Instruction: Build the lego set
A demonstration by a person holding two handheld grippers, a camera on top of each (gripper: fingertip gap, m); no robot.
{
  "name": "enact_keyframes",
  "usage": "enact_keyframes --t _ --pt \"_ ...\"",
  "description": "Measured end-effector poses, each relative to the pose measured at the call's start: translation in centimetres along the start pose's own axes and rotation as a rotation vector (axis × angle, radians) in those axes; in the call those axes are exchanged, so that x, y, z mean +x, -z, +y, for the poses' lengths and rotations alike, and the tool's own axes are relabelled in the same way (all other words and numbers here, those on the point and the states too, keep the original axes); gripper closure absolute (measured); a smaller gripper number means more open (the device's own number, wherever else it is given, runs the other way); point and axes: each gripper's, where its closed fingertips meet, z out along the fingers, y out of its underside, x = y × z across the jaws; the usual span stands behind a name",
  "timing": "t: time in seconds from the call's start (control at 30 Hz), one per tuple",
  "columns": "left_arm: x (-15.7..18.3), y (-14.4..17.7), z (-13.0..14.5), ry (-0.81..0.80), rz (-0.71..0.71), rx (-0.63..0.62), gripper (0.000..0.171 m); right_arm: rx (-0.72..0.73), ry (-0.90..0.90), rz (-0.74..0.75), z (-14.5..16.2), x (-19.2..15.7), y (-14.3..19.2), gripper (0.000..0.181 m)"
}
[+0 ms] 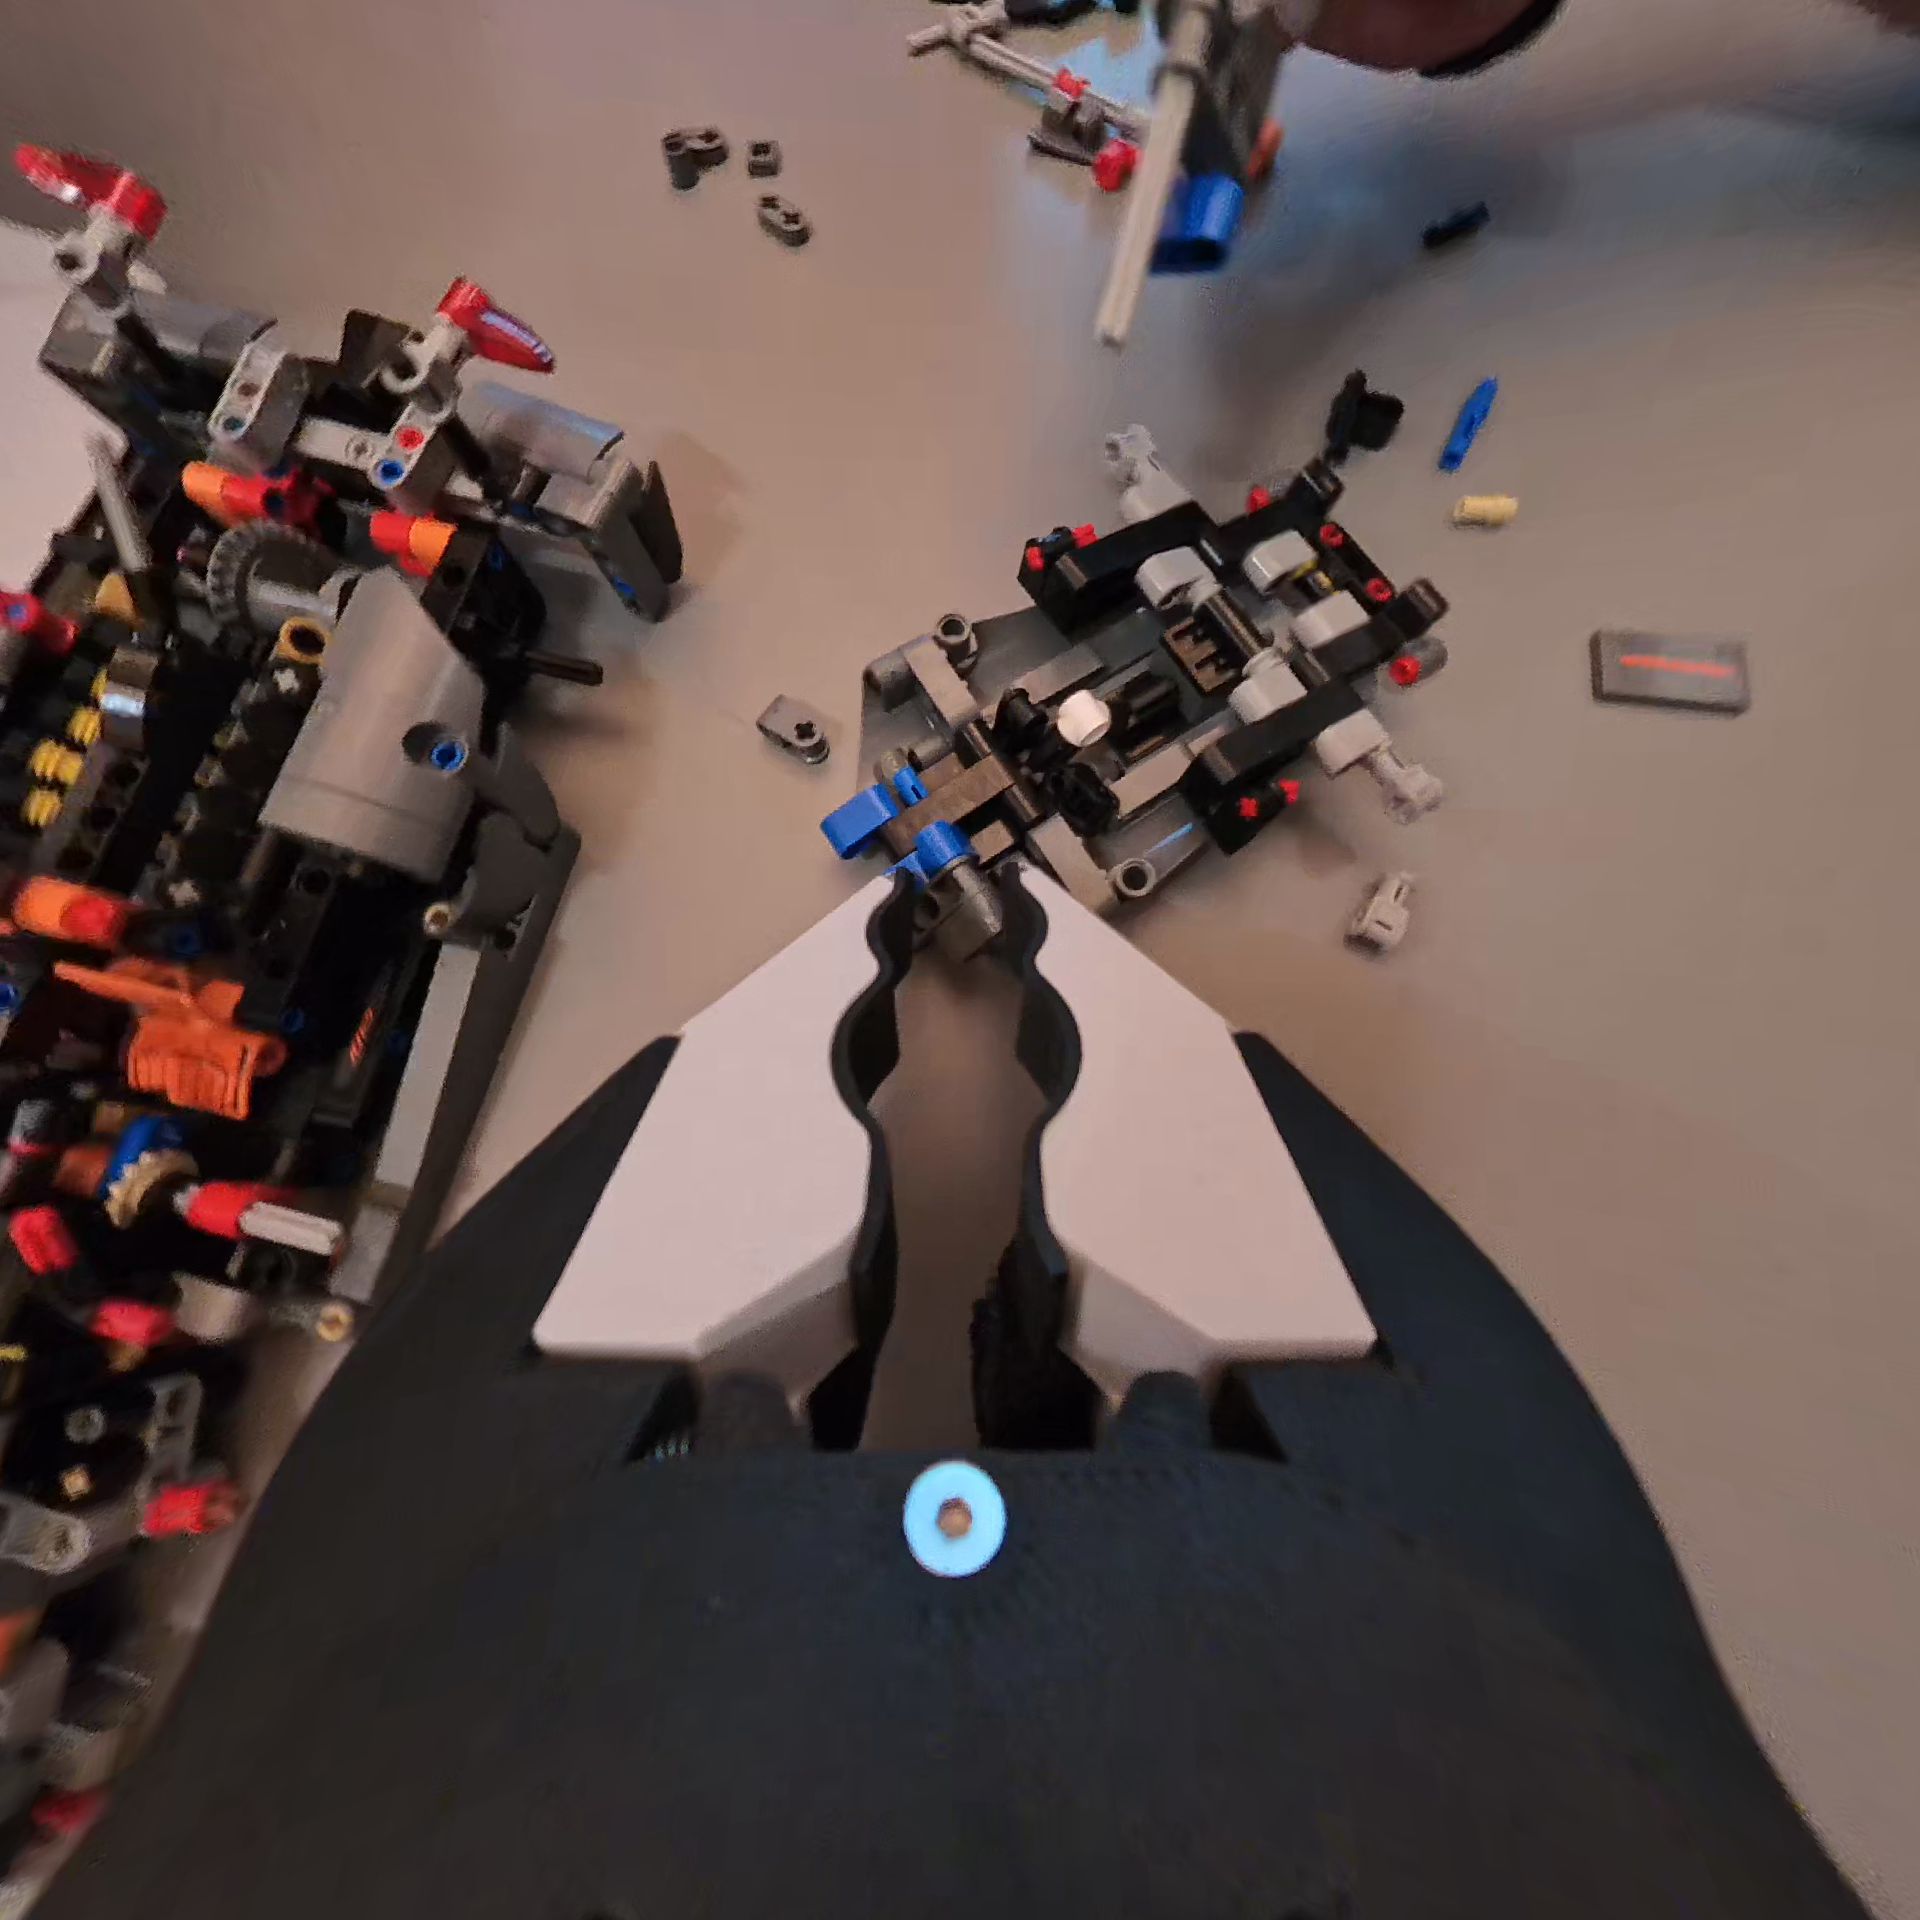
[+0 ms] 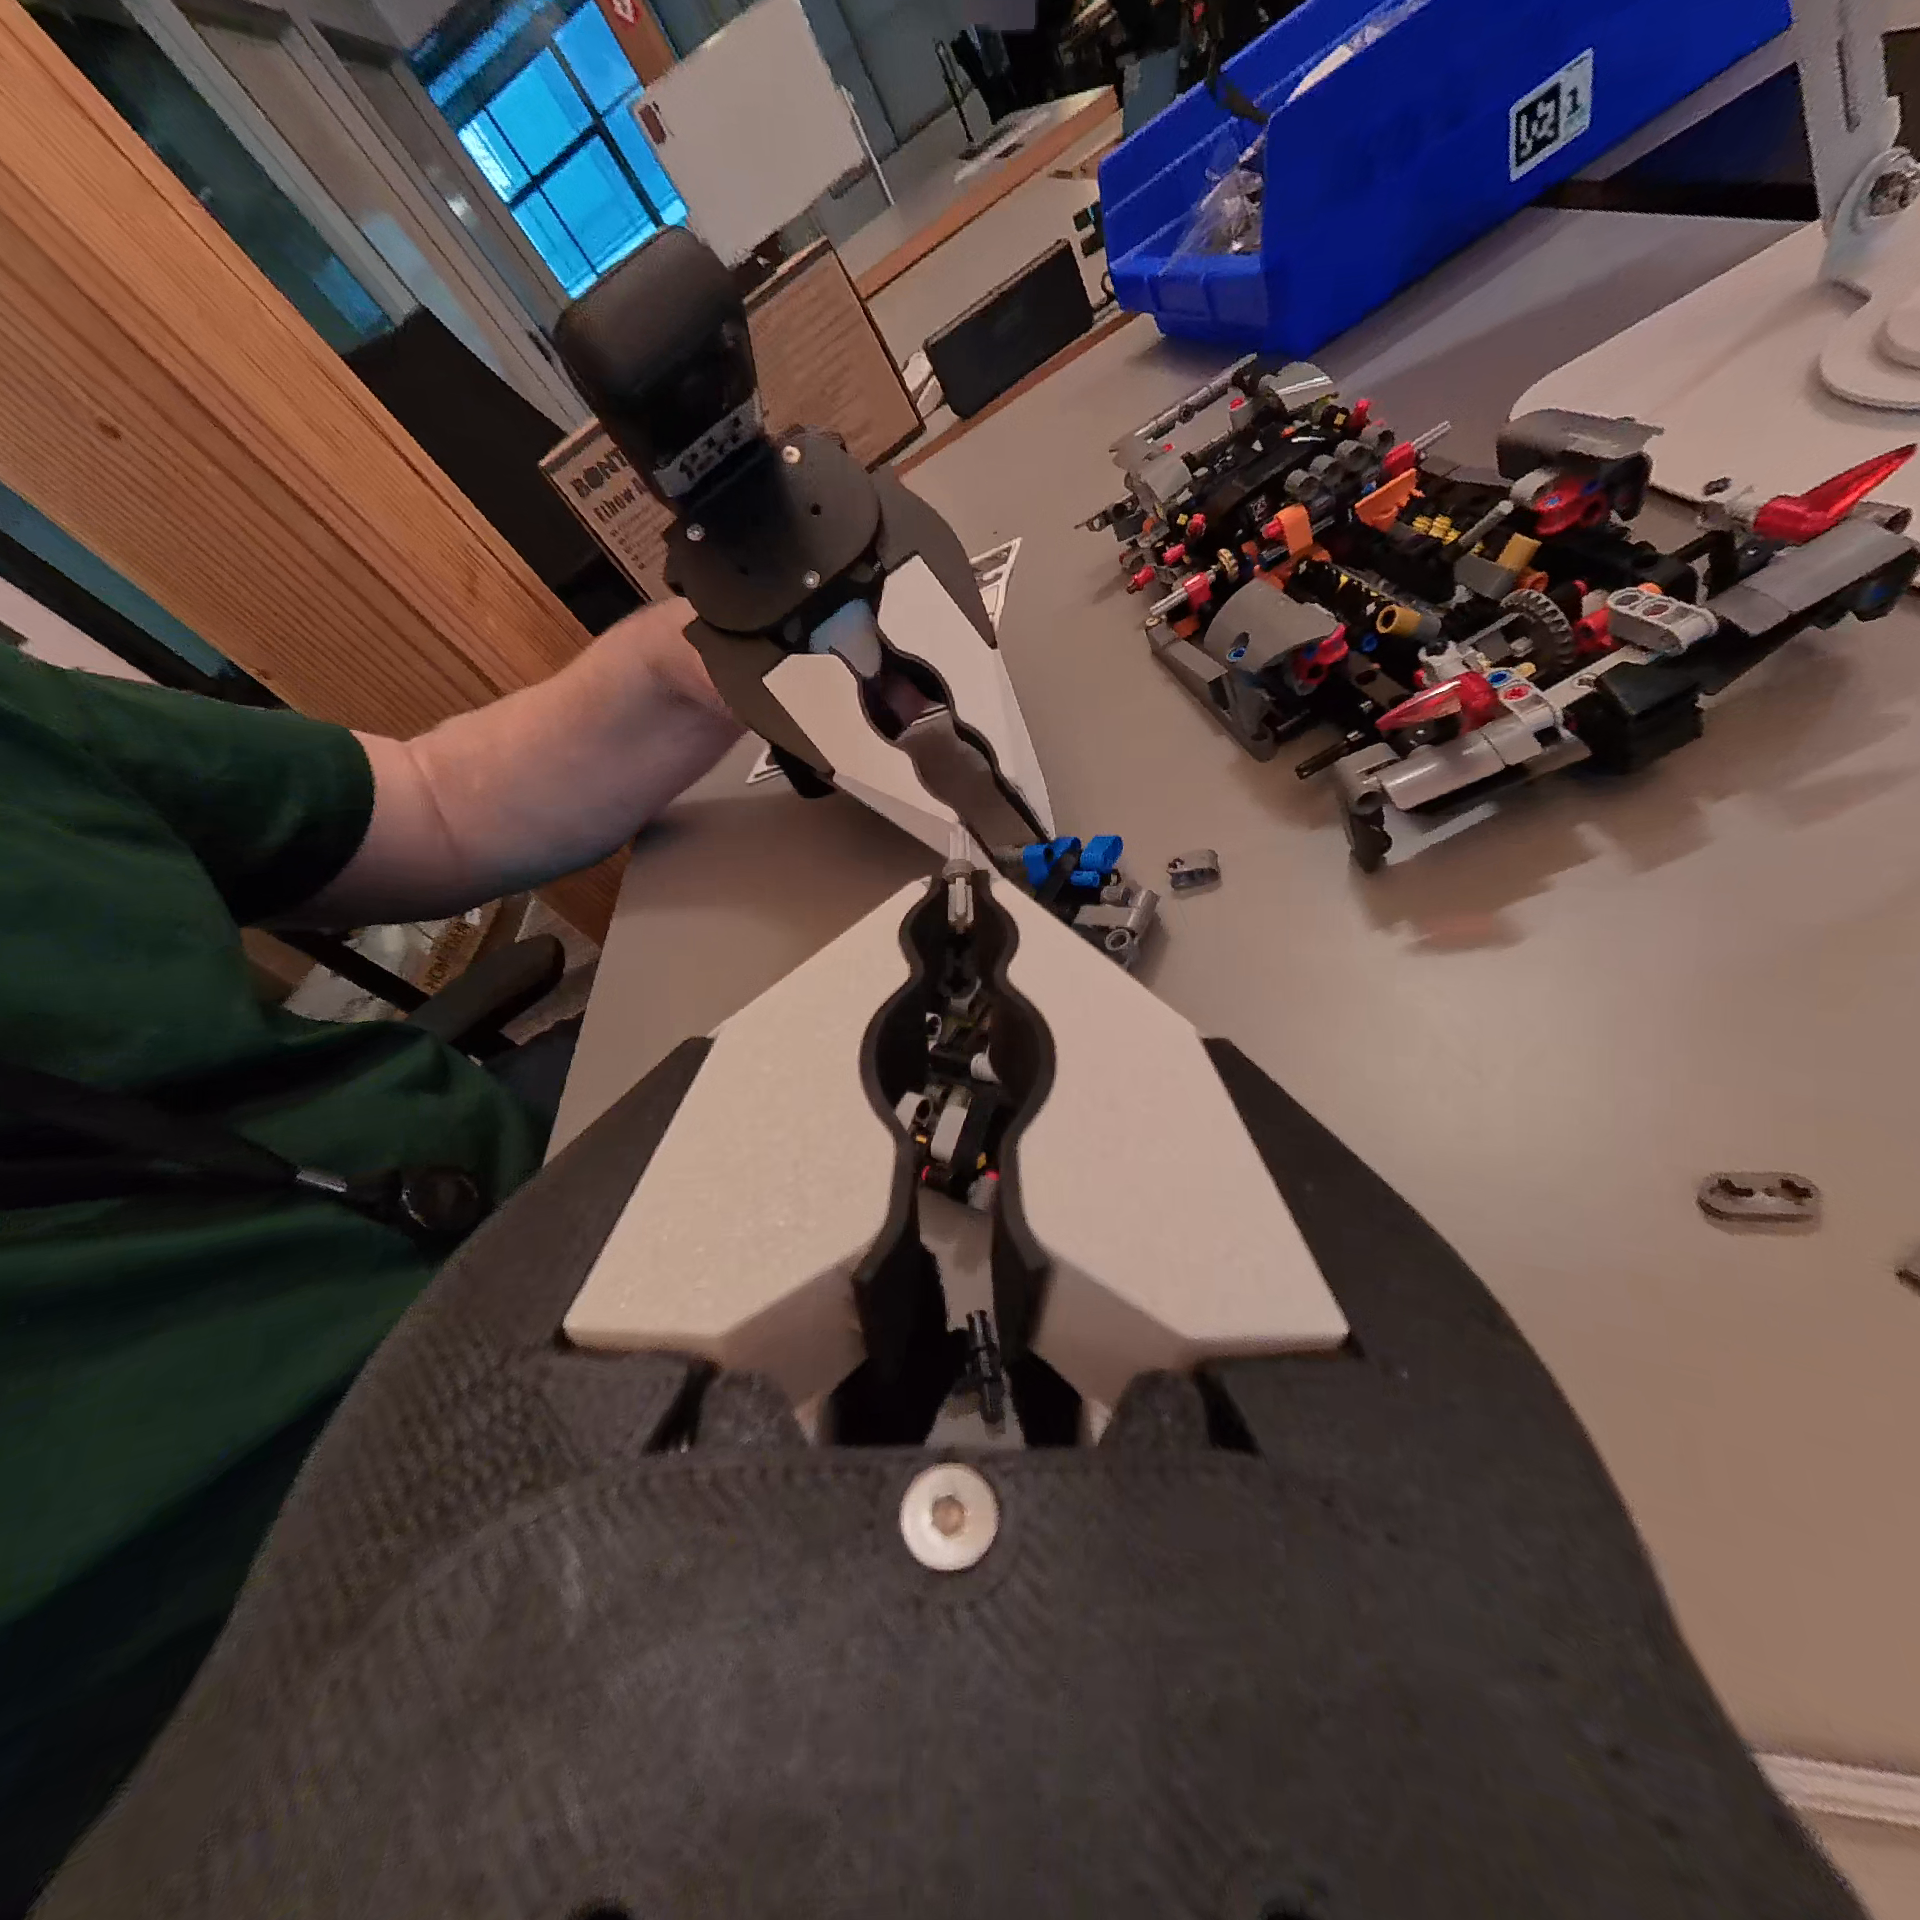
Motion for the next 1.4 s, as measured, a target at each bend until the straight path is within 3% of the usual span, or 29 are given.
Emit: enact_keyframes --t 0.2,0.3,0.5,0.7,0.77,1.0,1.1,1.17,1.23,1.4 --pt "-1.5 0.0 -0.1 -0.160 0.054 -0.040 0.159 0.025 -0.012 -0.032 -0.8 -0.1 0.1 0.180" --pt "-2.9 0.2 0.2 -0.162 0.011 -0.068 0.153 0.015 0.001 -0.014 -1.3 0.2 0.2 0.180" --pt "-2.5 0.8 0.2 -0.092 0.022 -0.009 0.143 -0.059 0.034 -0.016 -1.3 0.8 -1.7 0.180" --pt "-2.4 0.0 -0.1 -0.058 0.034 0.003 0.150 -0.111 0.052 -0.016 -1.2 2.2 -3.7 0.180" --pt "-2.6 -0.1 -0.1 -0.098 0.014 0.009 0.158 -0.114 0.059 -0.016 -1.1 2.4 -3.8 0.180" --pt "-1.2 -0.3 -0.7 -0.212 0.046 0.054 0.159 -0.090 0.016 -0.036 -0.6 2.8 -3.1 0.180" --pt "-2.0 -0.1 -0.7 -0.158 0.041 0.046 0.140 -0.100 -0.014 -0.034 -0.2 3.3 -3.0 0.180" --pt "-2.2 -0.2 -0.8 -0.138 0.044 0.050 0.138 -0.102 -0.054 -0.042 0.1 3.4 -3.0 0.180" --pt "-2.1 0.0 -1.4 -0.129 0.049 0.072 0.134 -0.059 -0.102 -0.083 -0.4 3.1 -2.9 0.180" --pt "-0.2 0.8 -6.1 -0.072 0.105 0.231 0.129 0.084 -0.173 -0.188 -2.4 2.0 -2.6 0.179"
